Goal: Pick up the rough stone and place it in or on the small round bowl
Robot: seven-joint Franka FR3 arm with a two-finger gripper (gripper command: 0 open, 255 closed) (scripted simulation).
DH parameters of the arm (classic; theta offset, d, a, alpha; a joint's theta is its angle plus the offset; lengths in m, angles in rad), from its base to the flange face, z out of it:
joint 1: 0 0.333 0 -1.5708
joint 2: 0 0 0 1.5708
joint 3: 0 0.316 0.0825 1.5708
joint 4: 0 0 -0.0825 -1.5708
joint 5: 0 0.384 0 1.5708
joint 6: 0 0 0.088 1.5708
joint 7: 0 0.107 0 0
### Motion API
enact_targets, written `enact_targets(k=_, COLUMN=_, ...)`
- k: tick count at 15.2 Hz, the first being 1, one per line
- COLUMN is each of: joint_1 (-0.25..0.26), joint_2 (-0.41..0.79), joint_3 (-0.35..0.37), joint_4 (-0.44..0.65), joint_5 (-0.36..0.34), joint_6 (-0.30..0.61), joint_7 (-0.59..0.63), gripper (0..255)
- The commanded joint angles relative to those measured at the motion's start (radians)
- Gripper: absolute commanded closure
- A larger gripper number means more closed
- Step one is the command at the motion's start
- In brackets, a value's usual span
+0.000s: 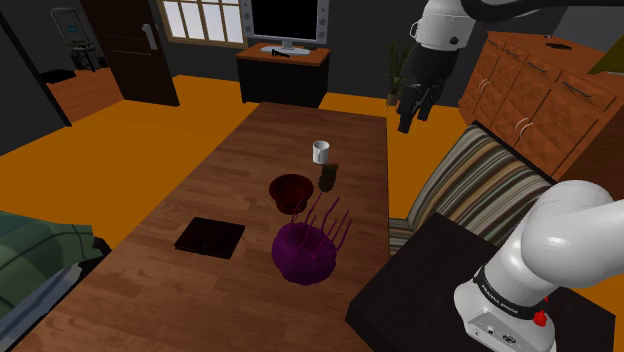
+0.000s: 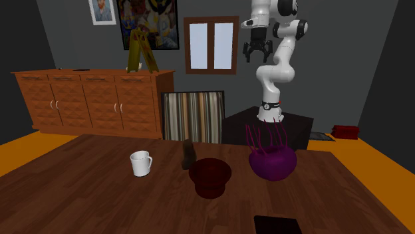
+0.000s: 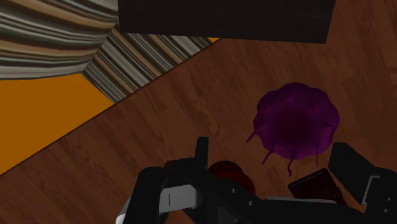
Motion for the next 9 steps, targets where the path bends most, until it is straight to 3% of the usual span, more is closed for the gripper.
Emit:
enact_targets(k=1, joint_1=0.0, joint_2=0.0, joint_3=0.0, joint_4=0.0, joint_5=0.0, joint_6=0.0, joint_7=0.0, gripper=0)
enact_targets(k=9, joint_1=-0.027, joint_2=0.18, joint_3=-0.029, joint_4=-0.086, joint_5=-0.032, joint_6=0.3, joint_7=-0.042, gripper=0)
